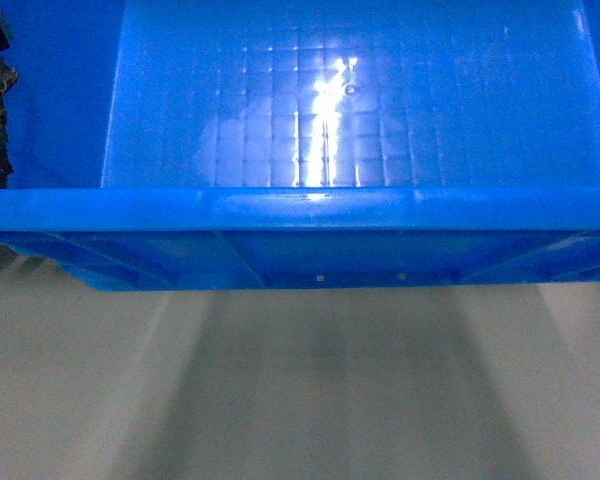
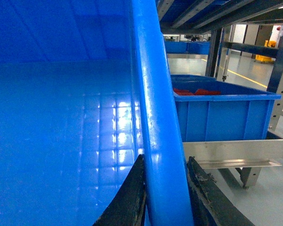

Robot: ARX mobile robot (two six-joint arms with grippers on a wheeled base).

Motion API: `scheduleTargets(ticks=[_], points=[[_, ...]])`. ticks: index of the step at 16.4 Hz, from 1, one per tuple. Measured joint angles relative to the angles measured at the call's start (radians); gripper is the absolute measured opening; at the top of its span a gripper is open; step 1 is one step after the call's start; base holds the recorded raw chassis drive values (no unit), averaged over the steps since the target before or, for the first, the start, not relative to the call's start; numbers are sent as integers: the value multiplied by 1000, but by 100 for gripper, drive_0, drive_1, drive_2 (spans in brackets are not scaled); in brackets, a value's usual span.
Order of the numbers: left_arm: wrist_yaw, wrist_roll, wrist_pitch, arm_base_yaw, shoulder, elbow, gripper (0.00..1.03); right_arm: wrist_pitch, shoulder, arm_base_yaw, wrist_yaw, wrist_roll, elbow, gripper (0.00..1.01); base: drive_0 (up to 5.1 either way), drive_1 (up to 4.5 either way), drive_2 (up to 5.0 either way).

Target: Place box next to blue box on left shelf

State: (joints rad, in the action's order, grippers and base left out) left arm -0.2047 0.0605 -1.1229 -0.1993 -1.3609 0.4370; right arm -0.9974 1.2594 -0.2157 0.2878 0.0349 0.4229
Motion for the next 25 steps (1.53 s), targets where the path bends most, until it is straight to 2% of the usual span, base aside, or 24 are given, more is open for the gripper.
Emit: scheduleTargets(ticks=[7, 25], points=[[0, 0, 1, 0, 0, 0, 29, 0, 0, 0, 0, 0, 0, 17, 0, 46, -47], [0, 1, 0, 0, 0, 0, 29, 0, 0, 0, 0, 0, 0, 17, 11, 439, -418]])
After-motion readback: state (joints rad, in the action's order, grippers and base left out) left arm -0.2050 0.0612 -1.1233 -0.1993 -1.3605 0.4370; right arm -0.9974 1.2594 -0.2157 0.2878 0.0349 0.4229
